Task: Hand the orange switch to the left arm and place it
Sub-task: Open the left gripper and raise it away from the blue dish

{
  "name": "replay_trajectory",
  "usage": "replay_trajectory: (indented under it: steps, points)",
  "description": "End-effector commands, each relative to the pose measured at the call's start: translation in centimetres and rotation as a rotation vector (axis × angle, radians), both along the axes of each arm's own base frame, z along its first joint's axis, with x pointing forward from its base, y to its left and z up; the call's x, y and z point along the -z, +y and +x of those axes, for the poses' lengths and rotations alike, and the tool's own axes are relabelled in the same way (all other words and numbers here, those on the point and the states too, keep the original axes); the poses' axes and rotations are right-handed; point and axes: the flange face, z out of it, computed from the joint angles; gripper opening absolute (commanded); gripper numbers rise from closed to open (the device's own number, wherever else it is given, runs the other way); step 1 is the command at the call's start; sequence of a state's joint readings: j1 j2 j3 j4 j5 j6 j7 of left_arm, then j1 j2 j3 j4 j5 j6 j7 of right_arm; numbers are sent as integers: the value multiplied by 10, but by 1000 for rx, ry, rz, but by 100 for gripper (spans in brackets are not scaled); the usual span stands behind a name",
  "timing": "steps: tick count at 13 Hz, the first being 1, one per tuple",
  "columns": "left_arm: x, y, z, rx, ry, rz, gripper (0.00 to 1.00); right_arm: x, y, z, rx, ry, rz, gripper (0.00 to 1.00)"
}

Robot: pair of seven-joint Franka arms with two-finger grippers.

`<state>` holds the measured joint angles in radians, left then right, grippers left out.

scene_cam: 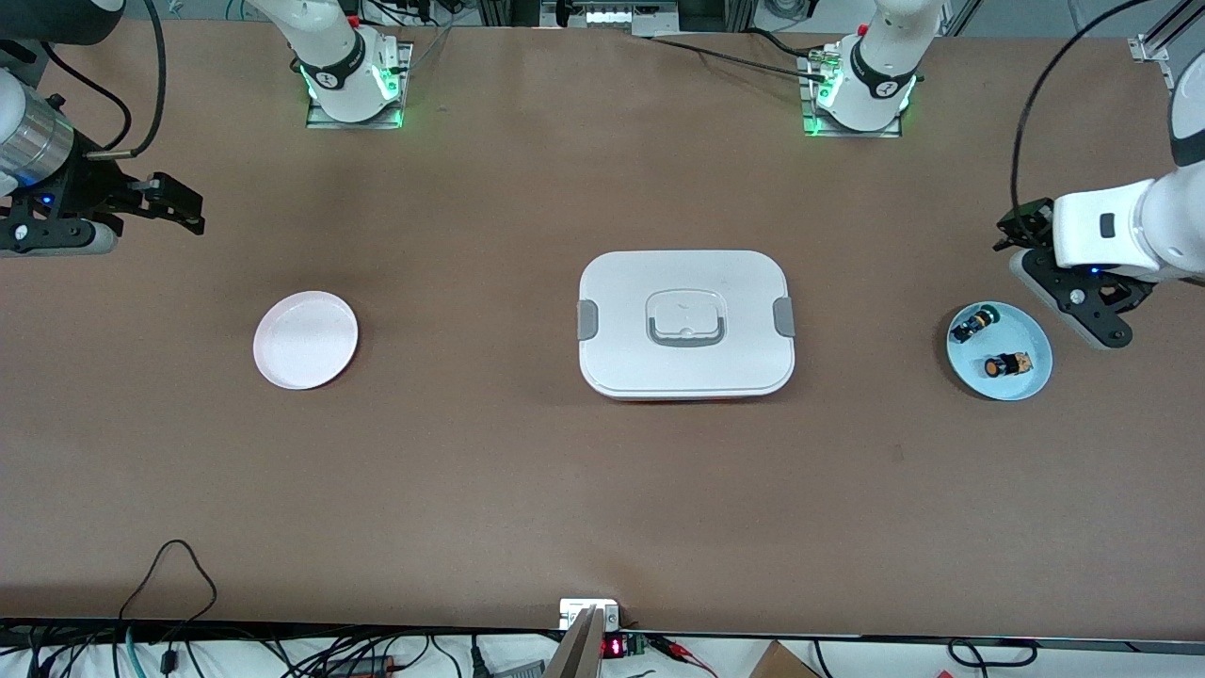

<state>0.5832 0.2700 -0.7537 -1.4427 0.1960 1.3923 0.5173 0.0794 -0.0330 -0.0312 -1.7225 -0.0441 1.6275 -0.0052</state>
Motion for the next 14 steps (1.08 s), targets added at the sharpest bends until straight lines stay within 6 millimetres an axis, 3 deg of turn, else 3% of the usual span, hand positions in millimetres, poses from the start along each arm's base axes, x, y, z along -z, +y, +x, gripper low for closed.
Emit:
replay_trajectory:
  steps: [1,4,7,9,14]
  points:
    - [-26,-3,-24,-228,-30,52,100,-7,-3,1,-4,5,18,100]
    - [-27,-4,-43,-455,-137,57,100,-8,3,1,-1,2,16,100]
    - [-23,14,-56,-561,-156,15,100,-14,0,2,-9,-10,16,100]
    - [-22,5,-69,-660,-211,2,100,-14,-1,2,-12,-8,16,100]
    - [-27,1,-63,-680,-244,8,100,-14,-2,2,-9,-9,15,100]
